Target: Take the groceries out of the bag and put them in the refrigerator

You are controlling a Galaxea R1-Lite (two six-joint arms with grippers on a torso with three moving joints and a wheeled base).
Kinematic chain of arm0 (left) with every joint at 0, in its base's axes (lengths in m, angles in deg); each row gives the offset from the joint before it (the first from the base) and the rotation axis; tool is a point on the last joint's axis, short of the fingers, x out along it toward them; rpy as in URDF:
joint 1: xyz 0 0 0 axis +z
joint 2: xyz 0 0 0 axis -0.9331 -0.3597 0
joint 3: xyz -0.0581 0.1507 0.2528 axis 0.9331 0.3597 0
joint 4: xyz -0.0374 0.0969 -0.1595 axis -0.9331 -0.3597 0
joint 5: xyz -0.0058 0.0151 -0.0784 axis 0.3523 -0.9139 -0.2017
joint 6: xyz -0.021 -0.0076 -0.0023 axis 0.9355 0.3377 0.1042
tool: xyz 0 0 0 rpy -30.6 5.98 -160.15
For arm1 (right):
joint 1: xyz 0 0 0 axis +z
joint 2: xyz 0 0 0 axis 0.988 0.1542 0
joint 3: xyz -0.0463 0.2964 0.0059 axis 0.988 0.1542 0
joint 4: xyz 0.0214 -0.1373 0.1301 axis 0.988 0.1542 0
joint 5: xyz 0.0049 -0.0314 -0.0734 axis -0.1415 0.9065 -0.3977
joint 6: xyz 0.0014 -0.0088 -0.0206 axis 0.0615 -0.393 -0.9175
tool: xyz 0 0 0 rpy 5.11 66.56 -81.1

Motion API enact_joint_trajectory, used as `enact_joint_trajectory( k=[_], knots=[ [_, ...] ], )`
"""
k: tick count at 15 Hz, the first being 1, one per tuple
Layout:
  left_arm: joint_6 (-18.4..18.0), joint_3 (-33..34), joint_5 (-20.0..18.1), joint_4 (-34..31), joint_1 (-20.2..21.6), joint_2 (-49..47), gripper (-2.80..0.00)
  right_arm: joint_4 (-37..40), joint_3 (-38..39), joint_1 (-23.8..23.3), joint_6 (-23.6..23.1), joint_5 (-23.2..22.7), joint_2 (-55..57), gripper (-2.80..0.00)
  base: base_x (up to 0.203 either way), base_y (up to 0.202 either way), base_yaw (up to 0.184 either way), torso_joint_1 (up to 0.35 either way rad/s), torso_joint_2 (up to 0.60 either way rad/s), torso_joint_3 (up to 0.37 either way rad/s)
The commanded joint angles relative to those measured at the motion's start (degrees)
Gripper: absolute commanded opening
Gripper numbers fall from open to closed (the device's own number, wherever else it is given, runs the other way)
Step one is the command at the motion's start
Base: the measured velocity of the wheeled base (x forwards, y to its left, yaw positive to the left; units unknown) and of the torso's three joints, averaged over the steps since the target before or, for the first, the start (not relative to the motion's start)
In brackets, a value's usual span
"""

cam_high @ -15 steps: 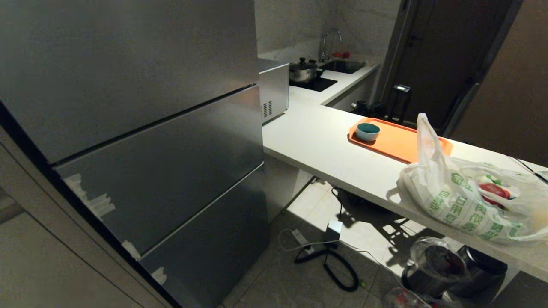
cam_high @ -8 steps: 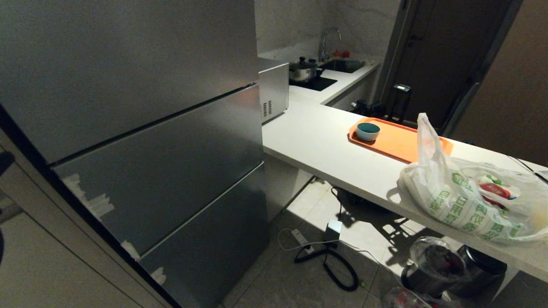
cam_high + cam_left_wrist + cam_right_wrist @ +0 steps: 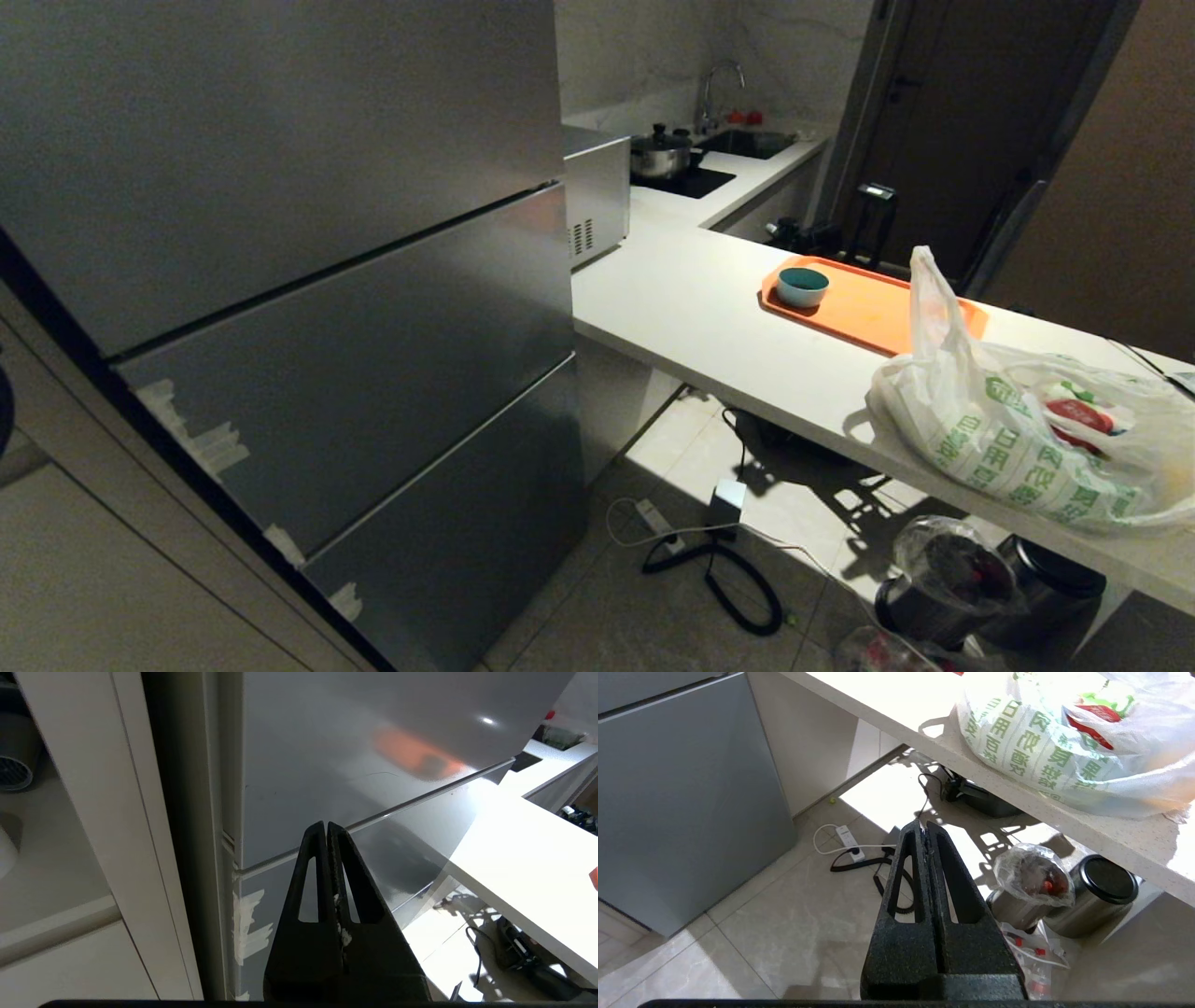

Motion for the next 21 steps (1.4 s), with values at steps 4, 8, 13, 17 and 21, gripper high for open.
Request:
enact_joint_trajectory(
  k=[4,8,13,17,21],
  knots=[
    [0.15,-2.19,-1.26,3.24,1.62,-7.99,-2.80,-0.10,0.04,0.04,0.13,0.36,0.05,-2.80,0.000,0.000,0.000,0.000,0.00,0.000],
    [0.20,-2.82,-1.26,7.93,5.26,-13.47,-2.80,-2.26,0.69,0.04,2.67,0.93,0.03,-2.80,0.000,0.000,0.000,0.000,0.00,0.000],
    [0.32,-3.60,-2.63,8.37,7.34,-12.81,-2.80,-2.26,0.69,0.04,2.67,0.93,0.03,-2.80,0.000,0.000,0.000,0.000,0.00,0.000],
    [0.44,-5.70,-4.50,8.37,11.03,-15.28,-2.80,-2.26,0.69,0.04,2.67,0.93,0.09,-2.80,0.000,0.000,0.000,0.000,0.00,0.000],
    [3.26,-8.87,-5.87,8.38,11.11,-18.41,-2.80,-2.35,0.69,0.04,2.76,0.93,0.02,-2.80,0.000,0.000,0.000,0.000,0.00,0.000]
  ],
)
